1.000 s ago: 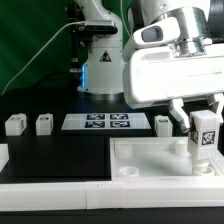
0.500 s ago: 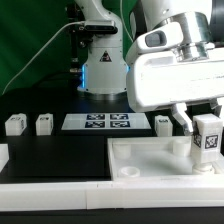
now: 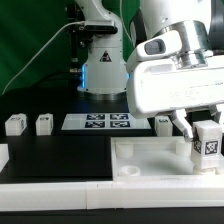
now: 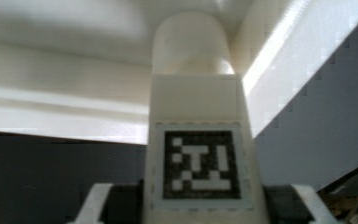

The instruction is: Assemble one leg

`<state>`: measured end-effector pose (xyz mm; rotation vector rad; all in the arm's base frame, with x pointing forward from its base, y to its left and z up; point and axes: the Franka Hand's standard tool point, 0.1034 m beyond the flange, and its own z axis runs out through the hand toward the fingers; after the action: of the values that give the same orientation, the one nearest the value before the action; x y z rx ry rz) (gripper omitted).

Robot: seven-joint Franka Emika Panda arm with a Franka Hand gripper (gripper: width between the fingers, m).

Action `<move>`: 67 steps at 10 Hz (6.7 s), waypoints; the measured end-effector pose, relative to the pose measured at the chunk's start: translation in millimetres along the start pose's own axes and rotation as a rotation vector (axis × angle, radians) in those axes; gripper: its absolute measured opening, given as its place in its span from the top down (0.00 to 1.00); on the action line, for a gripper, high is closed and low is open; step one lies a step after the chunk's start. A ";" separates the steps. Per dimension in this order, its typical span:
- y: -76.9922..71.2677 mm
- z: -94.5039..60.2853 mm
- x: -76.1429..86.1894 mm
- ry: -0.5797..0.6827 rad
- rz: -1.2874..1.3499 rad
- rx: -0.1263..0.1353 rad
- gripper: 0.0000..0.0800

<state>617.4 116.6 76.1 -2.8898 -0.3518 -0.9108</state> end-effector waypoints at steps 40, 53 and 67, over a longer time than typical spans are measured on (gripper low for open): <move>8.0 0.7 17.3 -0.564 0.071 0.107 0.63; 15.2 0.8 14.7 -0.552 1.247 -0.276 0.63; 3.8 4.2 11.9 -0.549 1.294 -0.301 0.19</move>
Offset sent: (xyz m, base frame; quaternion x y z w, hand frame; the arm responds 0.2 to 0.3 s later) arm 0.0001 0.0002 0.0022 0.0020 -0.0055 0.0004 1.0000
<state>630.0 115.9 79.4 -2.6222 1.5329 0.0743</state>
